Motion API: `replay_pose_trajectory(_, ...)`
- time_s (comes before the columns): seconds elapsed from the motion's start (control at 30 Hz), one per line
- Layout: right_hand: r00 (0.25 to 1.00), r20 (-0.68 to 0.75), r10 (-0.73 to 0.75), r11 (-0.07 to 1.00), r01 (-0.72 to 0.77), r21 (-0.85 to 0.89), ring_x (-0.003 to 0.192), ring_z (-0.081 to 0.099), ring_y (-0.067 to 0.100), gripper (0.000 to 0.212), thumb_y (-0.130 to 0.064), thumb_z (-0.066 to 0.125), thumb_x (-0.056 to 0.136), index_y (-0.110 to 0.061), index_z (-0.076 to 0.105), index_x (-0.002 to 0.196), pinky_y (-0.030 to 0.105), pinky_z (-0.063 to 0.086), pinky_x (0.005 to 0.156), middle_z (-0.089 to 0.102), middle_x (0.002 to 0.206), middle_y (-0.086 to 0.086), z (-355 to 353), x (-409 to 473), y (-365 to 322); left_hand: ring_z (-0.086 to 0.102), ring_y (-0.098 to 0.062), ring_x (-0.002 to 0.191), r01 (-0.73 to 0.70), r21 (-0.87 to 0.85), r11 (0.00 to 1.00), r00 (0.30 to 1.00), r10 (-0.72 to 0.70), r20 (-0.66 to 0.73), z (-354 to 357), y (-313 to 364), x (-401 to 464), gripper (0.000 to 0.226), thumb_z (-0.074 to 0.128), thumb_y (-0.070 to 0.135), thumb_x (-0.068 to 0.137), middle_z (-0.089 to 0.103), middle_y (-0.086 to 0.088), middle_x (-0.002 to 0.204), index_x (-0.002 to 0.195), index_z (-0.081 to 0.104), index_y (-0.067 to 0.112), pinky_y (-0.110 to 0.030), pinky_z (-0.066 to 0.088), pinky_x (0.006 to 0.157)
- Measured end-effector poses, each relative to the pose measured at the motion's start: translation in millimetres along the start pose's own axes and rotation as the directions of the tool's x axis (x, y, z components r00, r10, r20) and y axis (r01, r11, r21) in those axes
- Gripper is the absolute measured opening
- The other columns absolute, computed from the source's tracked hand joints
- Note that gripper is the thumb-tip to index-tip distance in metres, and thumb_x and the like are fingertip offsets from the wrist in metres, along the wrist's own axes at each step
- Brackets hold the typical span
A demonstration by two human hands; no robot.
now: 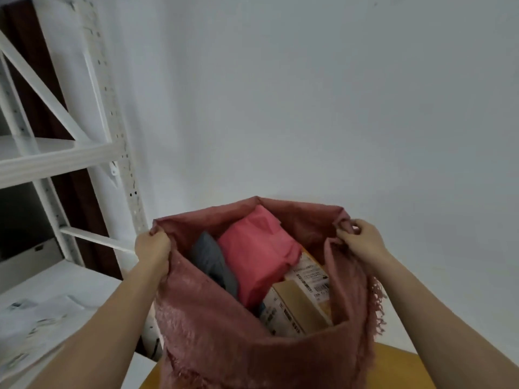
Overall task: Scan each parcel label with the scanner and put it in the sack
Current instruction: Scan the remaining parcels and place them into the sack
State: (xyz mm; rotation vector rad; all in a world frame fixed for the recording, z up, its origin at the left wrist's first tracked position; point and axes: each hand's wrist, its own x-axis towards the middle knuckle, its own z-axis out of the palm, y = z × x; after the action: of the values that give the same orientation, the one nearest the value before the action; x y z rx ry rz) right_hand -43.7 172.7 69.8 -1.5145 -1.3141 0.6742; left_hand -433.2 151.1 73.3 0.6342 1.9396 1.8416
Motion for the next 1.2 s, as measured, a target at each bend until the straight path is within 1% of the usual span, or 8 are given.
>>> replay_pose_trajectory(0.1,0.992,0.112,0.052,0.998,-0.055,0.023,0.105,0.063,0.026,0.071,-0.027,0.076,0.083,-0.017,0.04,0.144,0.04,0.051,0.092,0.061,0.12,0.011,-9,-1,4,0.054,-0.023,0.066,0.025,0.053,0.998,0.993,-0.031,0.116,-1,3,-3,0.03,0.052,0.022,0.091,0.056,-0.006,0.074,0.108,0.063,-0.001,-0.029,0.044,0.059)
replay_pose_trajectory(0.2,0.977,0.185,0.102,0.994,-0.092,-0.06,0.129,0.048,0.032,0.104,-0.047,0.079,0.075,-0.021,0.016,0.154,0.049,0.047,0.102,0.036,0.148,0.015,-17,-8,4,0.057,-0.034,0.103,-0.02,0.264,0.964,0.986,-0.024,0.162,-2,10,-15,0.06,0.069,0.029,0.08,0.06,-0.015,0.112,0.129,0.05,-0.001,-0.039,0.049,0.087)
replay_pose_trajectory(0.27,0.967,0.179,0.183,0.973,-0.153,-0.171,0.135,0.039,0.034,0.115,-0.062,0.075,0.07,-0.022,0.01,0.155,0.045,0.049,0.097,0.022,0.154,0.014,-21,-17,5,0.038,-0.039,0.13,-0.053,0.462,0.885,0.996,0.012,0.09,-3,13,-29,0.095,0.078,0.04,0.073,0.039,-0.02,0.14,0.142,0.029,-0.001,-0.048,0.036,0.105)
replay_pose_trajectory(0.43,0.942,0.139,0.307,0.915,-0.251,-0.317,0.127,0.046,0.036,0.113,-0.083,0.055,0.068,-0.005,0.031,0.145,0.048,0.048,0.099,0.034,0.145,0.018,-30,-40,9,0.02,-0.037,0.136,-0.202,0.6,0.774,0.977,0.2,0.071,-12,-5,-58,0.124,0.084,0.045,0.064,0.018,-0.022,0.149,0.151,0.006,0.004,-0.052,0.022,0.109)
replay_pose_trajectory(0.7,0.925,0.285,0.252,0.931,-0.152,-0.332,0.117,0.053,0.034,0.124,-0.098,0.024,0.061,-0.003,0.048,0.137,0.042,0.047,0.097,0.051,0.136,0.021,-23,-69,-9,0.012,-0.039,0.142,-0.082,0.656,0.75,0.993,0.008,0.116,-28,-24,-94,0.14,0.084,0.057,0.059,0.011,-0.021,0.153,0.151,-0.005,0.002,-0.054,0.016,0.114)
replay_pose_trajectory(0.97,0.879,0.415,0.233,0.845,0.029,-0.534,0.089,0.052,0.025,0.09,-0.079,0.053,0.075,0.0,0.057,0.118,0.028,0.038,0.061,0.06,0.115,0.017,-14,-80,0,0.014,-0.039,0.138,-0.063,0.782,0.621,0.983,-0.097,0.156,-45,-33,-137,0.138,0.067,0.082,0.057,0.016,-0.023,0.15,0.149,0.013,-0.006,-0.056,0.021,0.11)
replay_pose_trajectory(1.07,0.869,0.431,0.241,0.852,0.023,-0.523,0.093,0.055,0.026,0.076,-0.063,0.061,0.082,-0.001,0.051,0.125,0.035,0.049,0.072,0.056,0.12,0.016,-19,-90,0,0.021,-0.038,0.135,-0.083,0.817,0.571,0.963,-0.166,0.214,-53,-40,-148,0.134,0.064,0.084,0.056,0.022,-0.023,0.147,0.147,0.024,-0.006,-0.051,0.027,0.109)
replay_pose_trajectory(1.2,0.864,0.414,0.286,0.887,-0.076,-0.455,0.086,0.064,0.032,0.038,-0.029,0.056,0.092,0.0,0.054,0.116,0.045,0.06,0.072,0.06,0.102,0.017,-37,-105,5,0.053,-0.025,0.089,-0.134,0.718,0.684,0.949,-0.121,0.291,-62,-45,-154,0.048,0.073,0.032,0.081,0.056,-0.016,0.109,0.111,0.057,-0.002,-0.036,0.049,0.081)
